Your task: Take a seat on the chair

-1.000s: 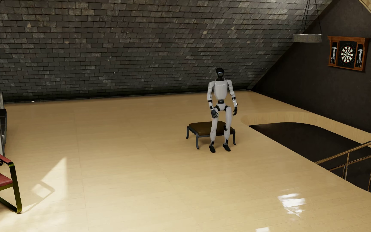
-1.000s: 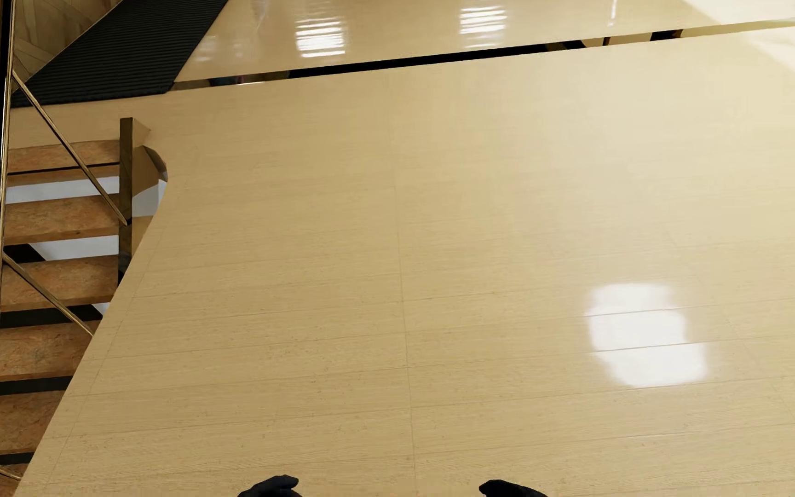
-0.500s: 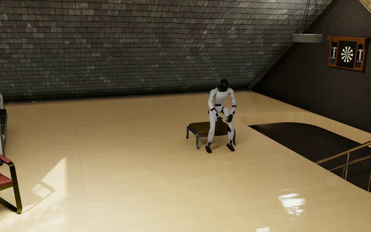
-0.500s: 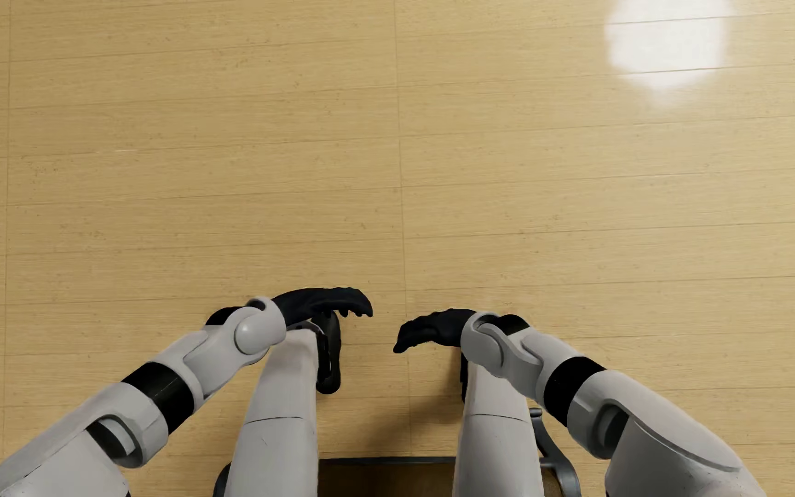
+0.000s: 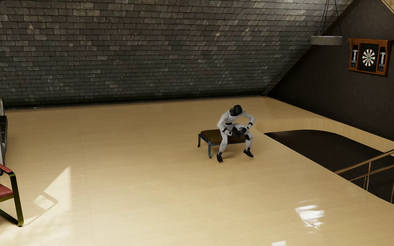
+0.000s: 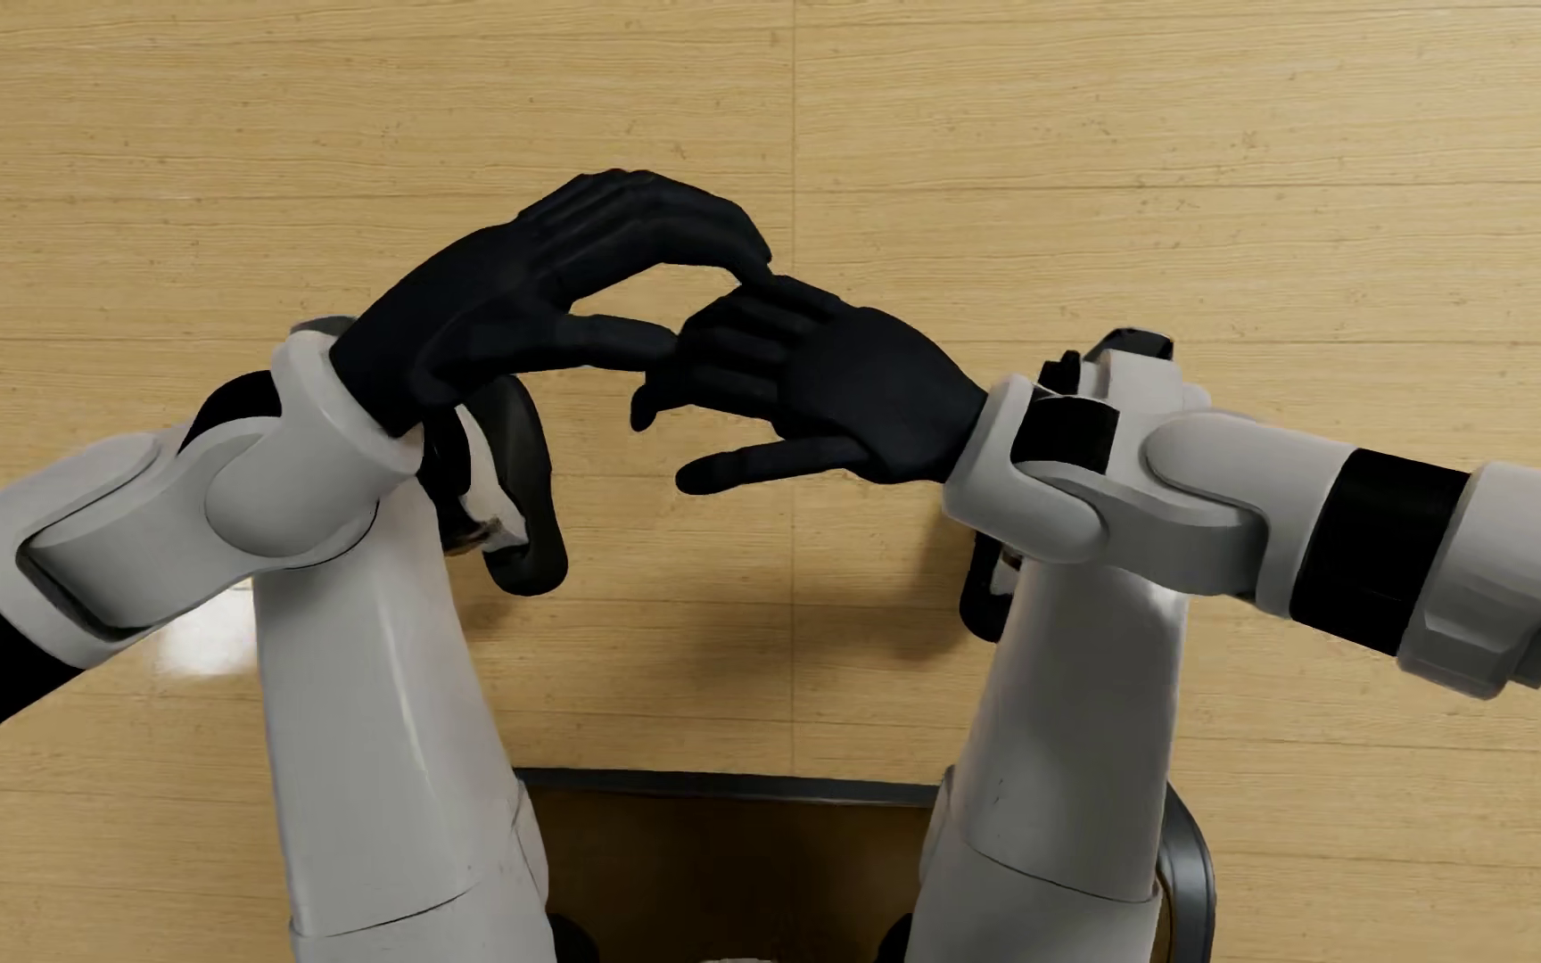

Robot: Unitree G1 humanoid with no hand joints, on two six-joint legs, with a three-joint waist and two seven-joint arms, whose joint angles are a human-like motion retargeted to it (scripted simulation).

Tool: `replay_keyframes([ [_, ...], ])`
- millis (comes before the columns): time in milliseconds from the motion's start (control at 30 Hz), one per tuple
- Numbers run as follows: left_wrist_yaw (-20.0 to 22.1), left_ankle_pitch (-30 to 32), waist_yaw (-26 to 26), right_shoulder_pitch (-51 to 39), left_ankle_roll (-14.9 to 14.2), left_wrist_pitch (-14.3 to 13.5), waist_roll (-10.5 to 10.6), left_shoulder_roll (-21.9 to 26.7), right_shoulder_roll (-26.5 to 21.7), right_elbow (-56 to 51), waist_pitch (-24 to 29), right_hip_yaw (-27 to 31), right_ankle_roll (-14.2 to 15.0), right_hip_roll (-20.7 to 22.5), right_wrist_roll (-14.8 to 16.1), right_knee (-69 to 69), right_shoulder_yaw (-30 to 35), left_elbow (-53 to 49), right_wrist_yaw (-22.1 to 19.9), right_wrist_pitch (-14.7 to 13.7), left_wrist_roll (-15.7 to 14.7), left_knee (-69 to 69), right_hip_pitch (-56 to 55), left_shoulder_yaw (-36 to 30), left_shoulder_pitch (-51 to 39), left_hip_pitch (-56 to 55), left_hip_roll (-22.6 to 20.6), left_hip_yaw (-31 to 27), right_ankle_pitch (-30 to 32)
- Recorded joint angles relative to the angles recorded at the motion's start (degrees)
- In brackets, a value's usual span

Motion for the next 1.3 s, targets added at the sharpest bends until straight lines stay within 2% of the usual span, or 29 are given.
replay_keyframes([
  [100, -0.4, -0.1, 0.2, 2.2, 0.9, 0.5, -0.1, 0.3, -1.9, -1.6, 0.2, 1.0, 0.2, -0.1, 0.2, 5.4, -2.7, -1.5, 0.0, 0.7, 0.1, 5.6, -1.5, 3.2, 2.6, -1.2, 0.2, -0.6, -0.2],
  [233, -5.9, 0.8, 0.5, 11.3, 2.7, 2.9, 0.0, -3.8, 1.1, 2.4, -1.6, 2.0, -0.1, 0.0, -1.7, 9.4, -12.5, 2.5, 5.6, 2.3, 2.7, 10.0, 0.5, 6.8, 6.5, 1.5, -0.5, -0.6, 1.3],
  [367, -12.3, 3.1, 0.3, 25.2, 3.9, 4.7, -0.1, -10.7, 10.1, 13.3, -4.3, 1.0, -0.4, -0.4, -4.3, 9.3, -26.8, 11.8, 13.4, 2.9, 7.0, 9.9, 8.0, 12.0, 15.0, 9.1, 0.2, -0.2, 3.8],
  [433, -14.4, 4.3, 0.1, 32.2, 4.2, 5.8, -0.7, -15.4, 16.3, 19.5, -5.6, 0.8, -1.3, -0.1, -4.9, 8.8, -34.8, 15.9, 15.2, 3.9, 9.1, 9.2, 11.0, 17.5, 20.8, 12.7, 0.3, 0.4, 5.1],
  [467, -14.3, 4.8, 0.0, 35.4, 4.3, 6.2, -1.0, -17.6, 19.9, 22.5, -6.3, 0.8, -1.6, 0.3, -4.9, 8.6, -38.4, 17.9, 14.8, 4.5, 9.5, 8.9, 12.3, 20.1, 23.8, 14.1, 0.4, 0.4, 5.7],
  [500, -12.9, 5.3, -0.1, 38.5, 4.7, 6.3, -1.0, -20.4, 23.2, 25.5, -7.1, 0.5, -2.0, 0.6, -4.0, 8.2, -42.0, 20.4, 13.4, 5.1, 9.6, 8.5, 13.8, 22.4, 26.7, 15.5, 0.1, 0.5, 6.1],
  [567, -8.9, 5.9, -0.1, 43.9, 5.5, 7.3, -1.1, -25.8, 29.7, 30.6, -8.7, 0.2, -2.6, 1.3, -0.3, 7.6, -48.5, 25.8, 7.8, 7.1, 8.4, 7.9, 16.2, 27.0, 31.5, 17.7, 0.0, 0.6, 6.9],
  [600, -6.5, 6.0, 0.0, 46.2, 6.0, 8.6, -0.9, -28.3, 32.3, 32.6, -9.5, -0.1, -3.0, 1.7, 2.4, 7.4, -51.1, 28.2, 6.7, 8.8, 7.2, 8.0, 17.4, 28.8, 33.6, 18.6, -0.1, 0.6, 6.9],
  [633, -4.9, 6.0, 0.0, 48.3, 6.5, 10.1, -0.6, -30.7, 34.0, 34.9, -10.4, -0.3, -3.4, 1.8, 6.3, 7.3, -53.1, 31.1, 7.4, 9.5, 4.9, 8.1, 18.5, 30.2, 35.4, 19.2, -0.2, 0.6, 6.8],
  [667, -4.0, 5.6, 0.1, 50.0, 7.3, 10.7, -0.3, -32.9, 35.1, 37.9, -11.3, -0.7, -3.7, 2.0, 9.1, 7.2, -54.7, 35.0, 8.5, 10.3, 1.9, 8.3, 19.9, 31.1, 36.8, 20.2, -0.5, 0.7, 6.5],
  [700, -2.8, 5.1, 0.1, 51.7, 7.9, 10.5, -0.1, -34.6, 35.5, 41.6, -12.4, -0.7, -3.7, 2.2, 9.8, 7.4, -56.0, 39.2, 9.4, 10.3, 0.4, 8.6, 20.6, 32.1, 38.1, 20.8, -0.7, 0.7, 6.7],
  [733, -3.5, 5.2, 0.2, 53.0, 8.1, 11.6, 0.1, -35.8, 35.3, 45.6, -13.4, -0.7, -4.0, 2.6, 9.5, 7.4, -56.7, 43.7, 11.6, 11.9, 0.0, 8.9, 21.3, 32.9, 38.9, 21.1, -0.8, 0.6, 6.7],
  [767, -6.1, 5.0, 0.3, 54.1, 8.6, 13.6, 0.3, -36.5, 34.7, 50.4, -14.3, -0.8, -4.3, 2.9, 9.8, 7.4, -57.2, 48.9, 17.1, 13.4, -0.4, 9.2, 22.0, 33.2, 39.4, 21.4, -1.1, 0.5, 6.7],
  [800, -11.9, 4.8, 0.4, 55.2, 9.1, 15.9, 0.4, -36.6, 34.0, 55.2, -15.1, -0.8, -4.5, 3.2, 9.2, 7.4, -57.6, 54.6, 23.6, 14.7, 0.0, 9.4, 22.6, 33.2, 39.5, 21.6, -1.3, 0.5, 6.6],
  [833, -16.4, 4.7, 0.4, 56.7, 9.6, 17.1, 0.6, -36.6, 33.4, 59.2, -15.9, -1.0, -4.9, 3.5, 6.7, 7.4, -57.6, 60.0, 28.1, 15.1, 2.6, 9.5, 23.0, 32.6, 39.6, 21.7, -1.6, 0.6, 6.6],
  [867, -22.2, 4.7, 0.5, 58.7, 10.0, 18.0, 0.6, -36.6, 33.3, 62.0, -16.5, -1.0, -5.1, 3.8, 3.8, 7.3, -57.9, 64.3, 32.7, 15.5, 6.5, 9.6, 23.4, 31.7, 39.9, 21.8, -1.9, 0.7, 6.6],
  [900, -25.4, 4.8, 0.7, 60.9, 10.2, 17.3, 0.5, -36.8, 33.6, 64.1, -17.0, -0.9, -5.2, 4.1, 0.5, 7.3, -58.7, 67.6, 34.8, 14.4, 10.2, 9.6, 23.5, 31.0, 40.6, 21.8, -2.1, 0.6, 6.6],
  [933, -27.7, 5.0, 0.7, 63.2, 10.3, 16.3, 0.4, -37.1, 34.0, 65.5, -17.4, -0.9, -5.4, 4.2, -2.0, 7.3, -59.9, 70.3, 36.2, 13.8, 13.5, 9.6, 23.8, 30.4, 41.7, 21.8, -2.3, 0.6, 6.7],
  [967, -28.9, 5.1, 0.7, 65.3, 10.4, 15.4, 0.3, -37.7, 34.5, 66.5, -17.5, -1.0, -5.6, 4.6, -3.1, 7.1, -60.8, 71.9, 36.7, 13.3, 16.3, 9.5, 23.9, 30.2, 43.1, 21.9, -2.3, 0.6, 6.9],
  [1000, -29.8, 5.2, 0.7, 67.3, 10.4, 15.6, 0.3, -38.5, 35.0, 66.9, -17.5, -1.0, -5.7, 4.7, -2.9, 7.1, -61.9, 72.8, 37.2, 13.8, 17.3, 9.4, 24.1, 30.7, 44.9, 22.1, -2.3, 0.7, 7.0],
  [1133, -29.8, 5.6, 0.8, 72.8, 10.3, 17.1, 0.5, -40.9, 37.0, 66.1, -17.5, -1.0, -5.7, 4.5, 0.1, 6.8, -64.7, 73.7, 36.9, 15.0, 15.5, 9.0, 24.9, 33.1, 49.9, 23.2, -2.3, 0.8, 7.4],
  [1300, -29.6, 5.7, 0.8, 74.1, 10.2, 16.3, 0.6, -42.1, 38.5, 60.6, -18.0, -1.1, -5.9, 4.6, -1.5, 6.8, -62.8, 69.6, 38.3, 13.4, 14.7, 8.8, 26.0, 32.9, 51.7, 24.4, -2.3, 0.8, 7.4],
])
